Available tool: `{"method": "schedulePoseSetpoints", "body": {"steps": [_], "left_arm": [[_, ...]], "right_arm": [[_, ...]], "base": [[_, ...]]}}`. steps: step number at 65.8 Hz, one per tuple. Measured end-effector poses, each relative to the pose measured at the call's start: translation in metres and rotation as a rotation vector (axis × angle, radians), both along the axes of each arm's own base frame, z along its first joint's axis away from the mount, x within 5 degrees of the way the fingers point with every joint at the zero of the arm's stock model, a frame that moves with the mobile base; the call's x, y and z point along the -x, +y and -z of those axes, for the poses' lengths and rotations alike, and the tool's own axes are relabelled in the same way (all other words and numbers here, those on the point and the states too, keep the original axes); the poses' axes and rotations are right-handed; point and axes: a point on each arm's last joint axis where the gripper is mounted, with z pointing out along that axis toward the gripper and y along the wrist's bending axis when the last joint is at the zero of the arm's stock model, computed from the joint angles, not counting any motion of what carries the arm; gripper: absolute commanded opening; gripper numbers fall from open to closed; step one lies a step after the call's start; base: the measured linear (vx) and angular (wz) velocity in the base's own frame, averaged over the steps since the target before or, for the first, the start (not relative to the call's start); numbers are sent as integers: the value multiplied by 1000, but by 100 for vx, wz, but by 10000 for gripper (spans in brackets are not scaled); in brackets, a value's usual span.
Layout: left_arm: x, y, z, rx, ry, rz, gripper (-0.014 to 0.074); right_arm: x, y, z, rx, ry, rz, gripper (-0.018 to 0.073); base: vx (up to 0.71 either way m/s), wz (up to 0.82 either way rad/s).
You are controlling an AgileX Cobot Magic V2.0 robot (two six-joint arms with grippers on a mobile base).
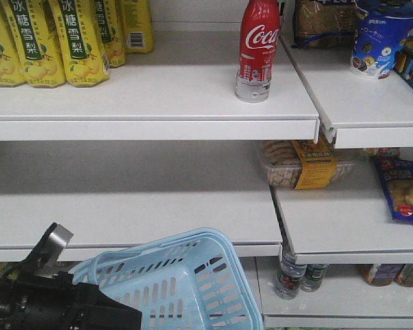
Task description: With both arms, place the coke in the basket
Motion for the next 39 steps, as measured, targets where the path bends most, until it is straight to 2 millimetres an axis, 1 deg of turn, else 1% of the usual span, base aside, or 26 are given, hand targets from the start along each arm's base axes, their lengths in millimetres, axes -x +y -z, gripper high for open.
{"method": "schedulePoseSetpoints", "body": {"steps": [39], "left_arm": [[0,0,0,0,0,0,-7]], "right_arm": [[0,0,0,0,0,0,-10]], "base": [[0,0]]}}
